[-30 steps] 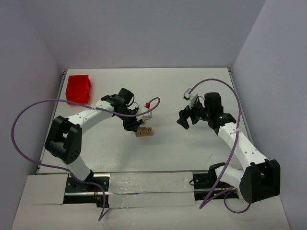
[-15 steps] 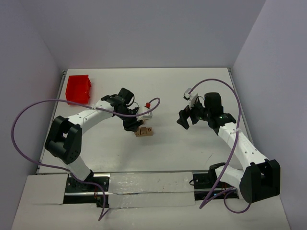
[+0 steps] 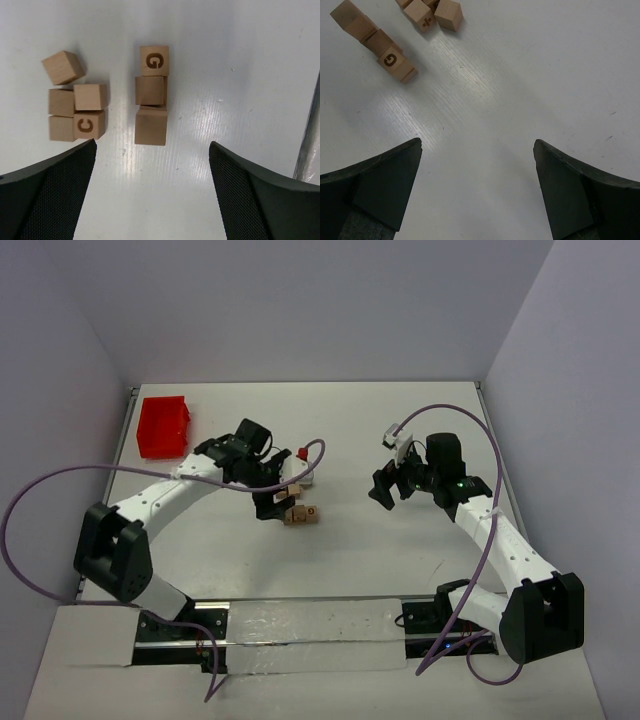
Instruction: Build the wood block tower
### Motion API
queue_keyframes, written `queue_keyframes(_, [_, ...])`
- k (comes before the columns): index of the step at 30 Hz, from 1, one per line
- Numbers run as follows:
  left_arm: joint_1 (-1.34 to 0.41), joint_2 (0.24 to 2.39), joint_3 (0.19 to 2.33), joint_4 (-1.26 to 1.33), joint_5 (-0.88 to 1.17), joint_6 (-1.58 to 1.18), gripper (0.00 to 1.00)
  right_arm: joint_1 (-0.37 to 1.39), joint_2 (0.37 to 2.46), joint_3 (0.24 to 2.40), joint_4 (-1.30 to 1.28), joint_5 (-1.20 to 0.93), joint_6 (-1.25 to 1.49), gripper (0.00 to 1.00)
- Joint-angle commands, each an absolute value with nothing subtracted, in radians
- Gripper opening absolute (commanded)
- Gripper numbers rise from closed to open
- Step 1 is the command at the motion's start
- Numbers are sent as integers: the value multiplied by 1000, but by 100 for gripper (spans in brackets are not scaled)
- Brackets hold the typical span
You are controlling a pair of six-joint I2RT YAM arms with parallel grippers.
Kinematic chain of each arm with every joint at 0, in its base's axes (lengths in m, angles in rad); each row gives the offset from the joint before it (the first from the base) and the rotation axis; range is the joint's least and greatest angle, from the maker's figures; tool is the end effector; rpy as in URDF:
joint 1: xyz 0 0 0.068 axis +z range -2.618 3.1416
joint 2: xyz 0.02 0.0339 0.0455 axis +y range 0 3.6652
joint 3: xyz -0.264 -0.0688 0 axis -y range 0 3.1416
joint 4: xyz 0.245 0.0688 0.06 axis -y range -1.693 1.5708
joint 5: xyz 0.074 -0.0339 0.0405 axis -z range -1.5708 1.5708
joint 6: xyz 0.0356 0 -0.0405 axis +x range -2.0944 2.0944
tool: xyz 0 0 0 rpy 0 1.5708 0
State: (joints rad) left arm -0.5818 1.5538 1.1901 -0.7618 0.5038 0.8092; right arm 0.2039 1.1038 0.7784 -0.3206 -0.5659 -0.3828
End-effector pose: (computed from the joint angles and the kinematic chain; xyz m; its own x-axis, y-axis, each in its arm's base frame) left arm 0.2505 -0.1853 0.2515 -0.0463 0.7891 -0.6125 0.9977 0.0671 0.0111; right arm 0.2268 0.0664 0.2651 -0.3264 -0.3895 -0.8613 -0.7677 0.6408 0.0012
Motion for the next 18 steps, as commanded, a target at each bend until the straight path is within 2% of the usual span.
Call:
queue_keyframes(1, [-568,1388,1213,-695,498,703,99,199,1108,780,-281,-575,-379,100])
queue_keyframes(7, [-434,1340,1150,-569,491,636,99,199,1104,779,-278,-571,-377,100])
queue_keyframes(12, [-284,1392,1201,-642,645,719,99,199,1102,778,-278,-569,-377,100])
queue_keyframes(18, [-252,1485,1209,-651,692,802,96,199,1102,778,-278,-569,-377,100])
